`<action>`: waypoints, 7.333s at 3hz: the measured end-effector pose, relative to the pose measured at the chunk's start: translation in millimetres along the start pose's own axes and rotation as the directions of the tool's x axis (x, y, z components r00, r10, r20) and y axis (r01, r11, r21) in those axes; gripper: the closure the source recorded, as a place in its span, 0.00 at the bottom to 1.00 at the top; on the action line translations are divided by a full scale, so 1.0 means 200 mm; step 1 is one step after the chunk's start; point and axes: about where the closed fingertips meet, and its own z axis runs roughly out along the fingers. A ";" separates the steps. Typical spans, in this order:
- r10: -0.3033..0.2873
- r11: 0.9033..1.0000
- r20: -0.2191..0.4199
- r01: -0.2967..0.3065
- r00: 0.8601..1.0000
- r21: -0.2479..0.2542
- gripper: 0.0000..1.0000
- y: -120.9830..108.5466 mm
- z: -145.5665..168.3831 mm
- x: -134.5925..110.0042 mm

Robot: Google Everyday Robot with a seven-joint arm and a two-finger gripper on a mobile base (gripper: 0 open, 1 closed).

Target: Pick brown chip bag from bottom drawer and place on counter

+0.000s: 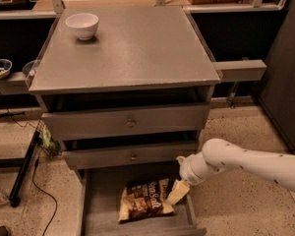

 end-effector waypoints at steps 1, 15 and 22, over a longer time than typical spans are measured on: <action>0.000 1.000 0.000 0.000 1.000 0.000 0.00 0.00 0.00 0.00; 0.110 0.993 -0.127 -0.115 0.986 -0.033 0.00 0.00 1.26 0.16; 0.184 0.979 -0.066 -0.189 0.981 -0.080 0.00 -0.19 1.51 0.21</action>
Offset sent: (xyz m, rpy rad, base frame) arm -0.0074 0.0208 -0.0626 0.0480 -0.0124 -0.0295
